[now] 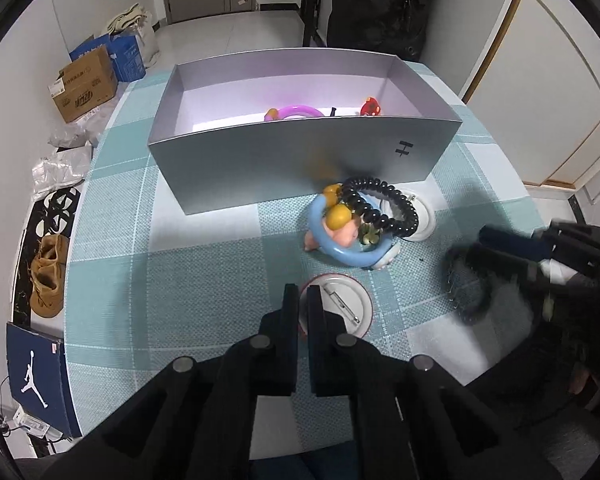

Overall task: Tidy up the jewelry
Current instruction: 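Close the right tool on the black coil bracelet on the cloth, then grasp the white round pin badge with the left tool while the right tool lifts the coil bracelet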

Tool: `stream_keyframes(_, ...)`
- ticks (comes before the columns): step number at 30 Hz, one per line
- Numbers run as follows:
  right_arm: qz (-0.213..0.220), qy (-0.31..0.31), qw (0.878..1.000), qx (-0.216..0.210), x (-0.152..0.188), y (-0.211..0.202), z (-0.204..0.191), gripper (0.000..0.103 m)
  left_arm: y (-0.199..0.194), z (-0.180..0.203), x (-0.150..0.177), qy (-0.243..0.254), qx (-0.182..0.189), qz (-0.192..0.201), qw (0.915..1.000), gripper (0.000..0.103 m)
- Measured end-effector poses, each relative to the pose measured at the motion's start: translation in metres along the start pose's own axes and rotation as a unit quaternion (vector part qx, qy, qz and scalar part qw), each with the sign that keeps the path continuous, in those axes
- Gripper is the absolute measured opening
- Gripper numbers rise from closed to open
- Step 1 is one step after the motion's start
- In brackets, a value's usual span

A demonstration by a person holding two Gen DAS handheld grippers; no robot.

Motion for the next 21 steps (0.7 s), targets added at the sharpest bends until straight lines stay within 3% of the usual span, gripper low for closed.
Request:
stream_keyframes(1, -0.001, 0.011, 1.000, -0.010, -0.001, 0.000, 0.002, 0.001, 0.001, 0.001, -0.003, -0.002, 0.004, 0.002, 1.0000, 0.000)
stream_keyframes(8, 0.003, 0.040, 0.999, -0.023, -0.004, -0.003, 0.010, 0.001, -0.011, -0.002, -0.008, -0.030, 0.024, 0.025, 0.9990, 0.000)
stream_keyframes(12, 0.005, 0.045, 0.998, -0.044, -0.004, -0.008, 0.005, 0.004, -0.011, 0.004, -0.005, -0.040, 0.042, 0.015, 0.9982, 0.001)
stream_keyframes(14, -0.005, 0.039, 0.998, -0.052, -0.001, -0.004, 0.000, 0.007, -0.008, 0.007, -0.002, -0.037, 0.040, 0.004, 0.9985, 0.016)
stream_keyframes(15, -0.010, 0.033, 0.998, -0.048, 0.001, -0.002, -0.003, 0.012, -0.007, 0.009, -0.002, -0.032, 0.040, 0.002, 0.9987, 0.020)
stream_keyframes(16, -0.013, 0.023, 0.999, -0.041, 0.002, -0.001, -0.005, 0.025, -0.007, 0.011, -0.002, -0.026, 0.038, 0.003, 0.9989, 0.027)
stream_keyframes(19, -0.009, -0.004, 0.999, -0.032, 0.003, -0.002, -0.014, 0.038, -0.005, 0.018, -0.002, -0.006, 0.028, 0.005, 0.9996, 0.051)
stream_keyframes(21, -0.013, -0.019, 0.999, -0.026, 0.005, 0.000, -0.019, 0.038, 0.001, 0.019, -0.001, 0.006, 0.015, -0.002, 0.9999, 0.052)
Point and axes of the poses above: each gripper's, at about its wrist camera, not at the fingertips, and y roughly the way its jaws point, z to its right, x to its underside, the point moved 9 cm from there along y, roughly the way its jaws point, and after that the axes turned 4 degrees about x, right-handed, at the moved point
